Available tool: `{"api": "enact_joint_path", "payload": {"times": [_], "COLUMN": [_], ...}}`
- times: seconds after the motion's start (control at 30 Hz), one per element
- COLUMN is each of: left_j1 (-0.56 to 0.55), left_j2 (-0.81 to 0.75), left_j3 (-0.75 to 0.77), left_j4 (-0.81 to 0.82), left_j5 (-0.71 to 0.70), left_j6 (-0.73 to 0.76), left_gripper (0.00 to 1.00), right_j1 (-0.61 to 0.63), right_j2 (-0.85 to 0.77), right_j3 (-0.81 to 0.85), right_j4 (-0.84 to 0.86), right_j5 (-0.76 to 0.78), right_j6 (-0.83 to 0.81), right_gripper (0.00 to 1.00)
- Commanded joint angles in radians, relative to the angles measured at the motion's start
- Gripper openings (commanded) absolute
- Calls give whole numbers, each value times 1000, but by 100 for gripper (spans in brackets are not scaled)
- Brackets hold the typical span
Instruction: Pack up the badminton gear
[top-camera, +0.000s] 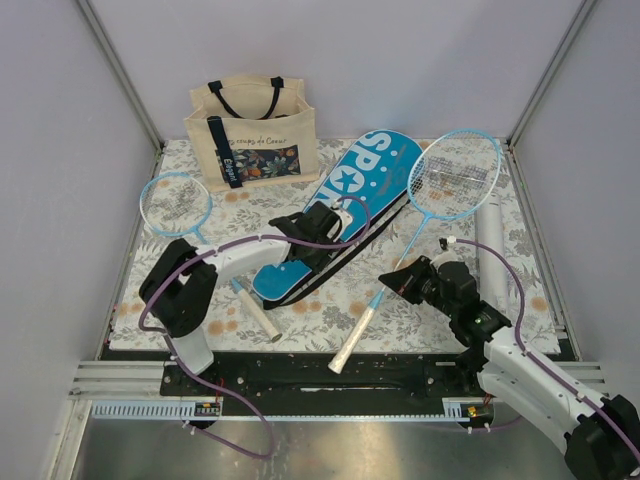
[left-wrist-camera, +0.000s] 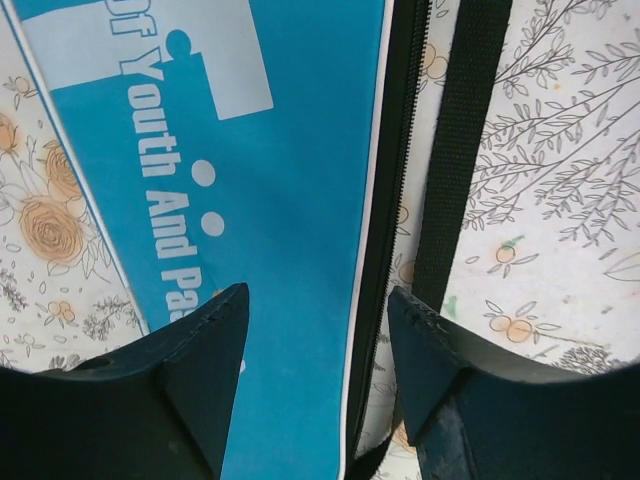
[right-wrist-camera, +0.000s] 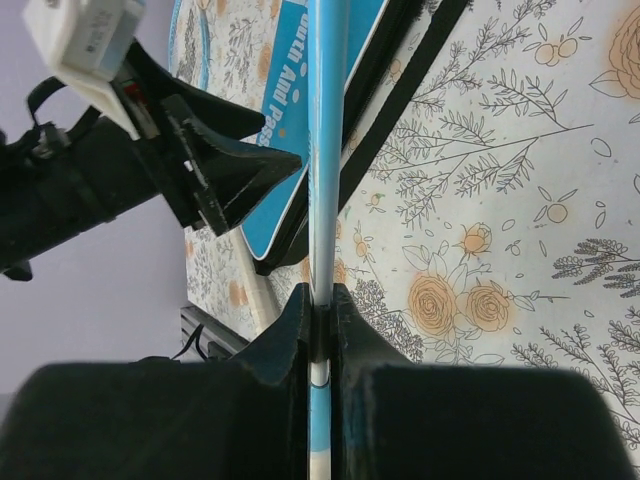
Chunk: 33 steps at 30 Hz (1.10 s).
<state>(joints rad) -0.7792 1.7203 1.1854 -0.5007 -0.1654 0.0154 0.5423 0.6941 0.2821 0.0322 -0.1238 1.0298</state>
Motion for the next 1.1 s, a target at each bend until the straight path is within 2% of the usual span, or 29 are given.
{"api": "enact_joint_path", "payload": {"times": [0.0,0.43,0.53,0.7,0.73,1.07], "left_j1": [6,6,5,8,8,61], "left_j2": [22,107,120,111,101,-37], "left_j3": [48,20,25,28,28,-4], "left_j4": [82,114,113,110,111,157], "left_j5": [9,46,63,110,121,279], "left_j6": [72,63,63,26,11,-248], "left_gripper": [61,51,37,3,0,0], "right_j1": [4,5,5,5,5,5], "right_j2": [-38,-61,-62,-64,-61,48], "right_j3": [39,34,29,23,22,52], "right_j4": [15,6,3,-11,-15,-103], "right_j5": [-5,-4,0,3,3,-51], "right_j6": [-36,-36,-34,-30,-30,21], "right_gripper": [0,0,0,0,0,0]}}
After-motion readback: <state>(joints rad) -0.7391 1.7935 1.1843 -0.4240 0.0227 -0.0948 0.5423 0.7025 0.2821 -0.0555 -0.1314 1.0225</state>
